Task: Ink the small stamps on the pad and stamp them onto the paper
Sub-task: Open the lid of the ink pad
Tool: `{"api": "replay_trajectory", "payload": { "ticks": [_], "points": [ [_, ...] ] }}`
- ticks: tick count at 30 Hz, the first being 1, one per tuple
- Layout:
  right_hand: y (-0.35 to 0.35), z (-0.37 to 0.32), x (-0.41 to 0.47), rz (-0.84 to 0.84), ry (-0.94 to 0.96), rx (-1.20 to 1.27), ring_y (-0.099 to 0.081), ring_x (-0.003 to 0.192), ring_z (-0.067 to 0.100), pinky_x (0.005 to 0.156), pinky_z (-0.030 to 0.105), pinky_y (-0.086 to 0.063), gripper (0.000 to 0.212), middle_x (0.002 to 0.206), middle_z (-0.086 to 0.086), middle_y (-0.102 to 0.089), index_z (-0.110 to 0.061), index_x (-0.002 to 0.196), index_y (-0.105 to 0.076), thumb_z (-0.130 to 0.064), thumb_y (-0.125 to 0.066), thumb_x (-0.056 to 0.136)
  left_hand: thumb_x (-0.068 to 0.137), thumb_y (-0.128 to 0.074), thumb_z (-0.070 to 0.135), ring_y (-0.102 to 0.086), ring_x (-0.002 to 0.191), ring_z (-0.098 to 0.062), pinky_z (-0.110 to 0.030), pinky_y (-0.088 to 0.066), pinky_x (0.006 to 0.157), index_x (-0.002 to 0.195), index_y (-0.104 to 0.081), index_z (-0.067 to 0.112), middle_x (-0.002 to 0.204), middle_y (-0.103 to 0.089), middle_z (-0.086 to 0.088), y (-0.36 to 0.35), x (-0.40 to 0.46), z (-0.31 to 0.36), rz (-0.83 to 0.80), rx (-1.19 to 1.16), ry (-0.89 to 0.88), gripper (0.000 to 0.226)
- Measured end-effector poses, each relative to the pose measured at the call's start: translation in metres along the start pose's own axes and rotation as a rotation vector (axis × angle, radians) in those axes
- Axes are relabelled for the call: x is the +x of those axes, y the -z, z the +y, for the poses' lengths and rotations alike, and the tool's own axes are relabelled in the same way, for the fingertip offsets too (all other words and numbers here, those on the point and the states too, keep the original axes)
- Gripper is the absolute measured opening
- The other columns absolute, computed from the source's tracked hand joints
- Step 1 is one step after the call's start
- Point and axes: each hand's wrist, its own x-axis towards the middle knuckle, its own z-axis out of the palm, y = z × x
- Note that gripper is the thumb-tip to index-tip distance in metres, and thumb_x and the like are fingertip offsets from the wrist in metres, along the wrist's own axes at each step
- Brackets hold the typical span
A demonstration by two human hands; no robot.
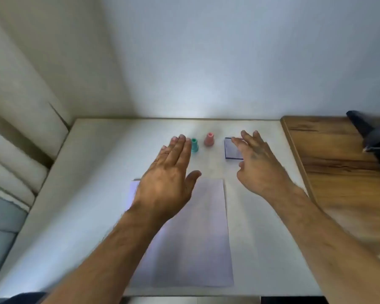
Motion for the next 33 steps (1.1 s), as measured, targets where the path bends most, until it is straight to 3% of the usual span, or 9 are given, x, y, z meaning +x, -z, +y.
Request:
{"api": "replay_trajectory", "payload": {
  "ticks": [4, 8, 14, 21, 25, 33],
  "points": [
    [-0.005, 0.01, 0.01, -0.038, -0.082, 0.032, 0.001, 0.15, 0.026, 0.121, 0.041, -0.015, 0.07, 0.163, -0.003, -0.007, -0.028, 0.152, -0.021, -0.011, -0.051, 0.091, 0.1, -0.032, 0.05, -0.001, 0.151, -0.012, -0.026, -0.003, 0.122, 0.156, -0.007, 0.019, 0.164, -0.003, 0.002, -0.024, 0.008, 0.012, -0.005, -0.048, -0.066, 0.069],
    [-0.014, 0.013, 0.02, -0.044, -0.085, 0.024, 0.002, 0.15, 0.027, 0.12, 0.042, -0.015, 0.073, 0.164, -0.005, -0.004, -0.032, 0.152, -0.015, -0.025, -0.057, 0.092, 0.101, -0.035, 0.05, 0.003, 0.147, -0.007, -0.025, 0.006, 0.116, 0.156, -0.012, 0.02, 0.162, -0.006, 0.004, -0.036, 0.009, 0.017, 0.021, -0.068, -0.089, 0.067],
    [-0.014, 0.028, 0.025, -0.071, -0.137, 0.101, 0.0, 0.15, 0.023, 0.118, 0.041, -0.017, 0.073, 0.164, -0.004, -0.003, -0.034, 0.152, -0.011, -0.028, -0.056, 0.094, 0.098, -0.031, 0.052, -0.006, 0.149, -0.007, -0.026, 0.002, 0.117, 0.155, -0.017, 0.019, 0.162, -0.012, 0.004, -0.04, 0.014, 0.014, 0.032, -0.094, -0.075, 0.067],
    [-0.01, 0.031, 0.025, -0.064, -0.09, 0.099, -0.021, 0.144, 0.02, 0.114, 0.034, -0.027, 0.066, 0.158, -0.002, -0.025, -0.029, 0.15, -0.028, -0.022, -0.057, 0.091, 0.097, -0.021, 0.056, 0.006, 0.147, -0.003, -0.016, 0.012, 0.11, 0.156, -0.006, 0.026, 0.162, 0.001, 0.009, -0.041, 0.014, 0.01, 0.025, -0.116, -0.064, 0.067],
    [-0.004, 0.035, 0.025, -0.079, -0.054, 0.084, -0.035, 0.136, 0.019, 0.109, 0.031, -0.033, 0.066, 0.149, -0.006, -0.039, -0.031, 0.145, -0.037, -0.021, -0.063, 0.085, 0.099, -0.026, 0.052, -0.004, 0.15, -0.008, -0.018, 0.011, 0.114, 0.156, -0.014, 0.021, 0.163, -0.011, 0.003, -0.045, 0.014, 0.009, 0.002, -0.093, -0.087, 0.066],
    [0.002, 0.043, 0.026, -0.109, -0.019, 0.058, -0.042, 0.123, 0.016, 0.098, 0.03, -0.041, 0.06, 0.138, -0.008, -0.049, -0.033, 0.135, -0.045, -0.026, -0.068, 0.08, 0.1, -0.03, 0.047, -0.01, 0.148, -0.006, -0.022, 0.006, 0.115, 0.154, -0.023, 0.018, 0.16, -0.022, 0.002, -0.047, 0.014, 0.012, -0.026, -0.106, -0.118, 0.062]
  ]
}}
